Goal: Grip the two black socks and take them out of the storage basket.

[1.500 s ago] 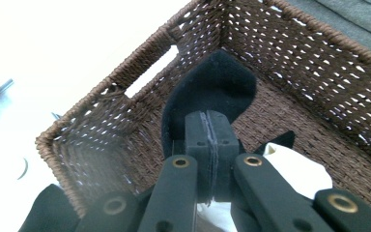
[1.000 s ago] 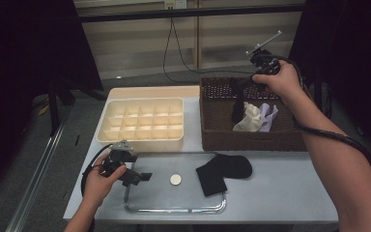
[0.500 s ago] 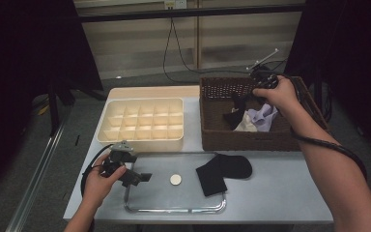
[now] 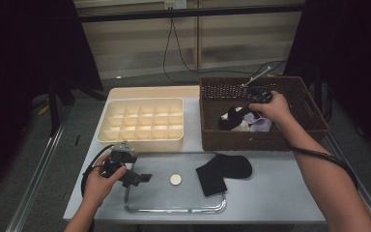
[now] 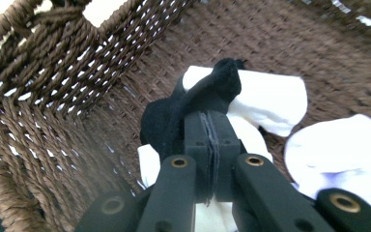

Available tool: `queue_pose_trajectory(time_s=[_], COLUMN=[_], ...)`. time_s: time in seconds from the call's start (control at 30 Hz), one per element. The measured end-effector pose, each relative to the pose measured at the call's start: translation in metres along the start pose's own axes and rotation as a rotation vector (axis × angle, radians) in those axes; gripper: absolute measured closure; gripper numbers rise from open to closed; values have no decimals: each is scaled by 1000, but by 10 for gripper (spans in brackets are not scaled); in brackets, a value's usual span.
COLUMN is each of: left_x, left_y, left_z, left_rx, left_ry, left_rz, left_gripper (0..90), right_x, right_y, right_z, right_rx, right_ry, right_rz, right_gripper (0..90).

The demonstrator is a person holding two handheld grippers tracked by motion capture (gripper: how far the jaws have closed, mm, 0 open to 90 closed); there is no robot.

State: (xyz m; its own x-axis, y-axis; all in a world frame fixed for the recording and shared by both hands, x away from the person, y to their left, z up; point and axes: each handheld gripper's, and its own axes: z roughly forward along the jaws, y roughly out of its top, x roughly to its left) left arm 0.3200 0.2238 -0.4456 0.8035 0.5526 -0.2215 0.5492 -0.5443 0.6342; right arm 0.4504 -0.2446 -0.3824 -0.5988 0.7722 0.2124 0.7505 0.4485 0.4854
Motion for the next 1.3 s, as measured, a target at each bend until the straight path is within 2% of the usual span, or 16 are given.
queue_pose_trajectory(time_s=[0.2, 0.43, 0.6, 0.83, 1.03, 1.3], left_x=[1, 0, 0, -1, -2, -2], left_y=[0, 1, 2, 2, 4, 4], left_z=[-1, 0, 0, 0, -1, -1], left_rx=[4, -6, -3, -23, -17, -21], left_ry=[2, -1, -1, -11, -16, -24], left_rz=[2, 0, -1, -7, -6, -5], left_gripper=[21, 20, 21, 20, 20, 20], right_x=[-3, -6, 1, 12, 25, 39], right_y=[-2, 7, 17, 32, 46, 57], right_z=[3, -21, -42, -69, -95, -118], right_rx=[-11, -36, -56, -78, -105, -139], right_ry=[-7, -29, -26, -51, -55, -56], right_rz=[12, 9, -3, -25, -42, -64], right_gripper=[885, 886, 887, 887, 887, 887])
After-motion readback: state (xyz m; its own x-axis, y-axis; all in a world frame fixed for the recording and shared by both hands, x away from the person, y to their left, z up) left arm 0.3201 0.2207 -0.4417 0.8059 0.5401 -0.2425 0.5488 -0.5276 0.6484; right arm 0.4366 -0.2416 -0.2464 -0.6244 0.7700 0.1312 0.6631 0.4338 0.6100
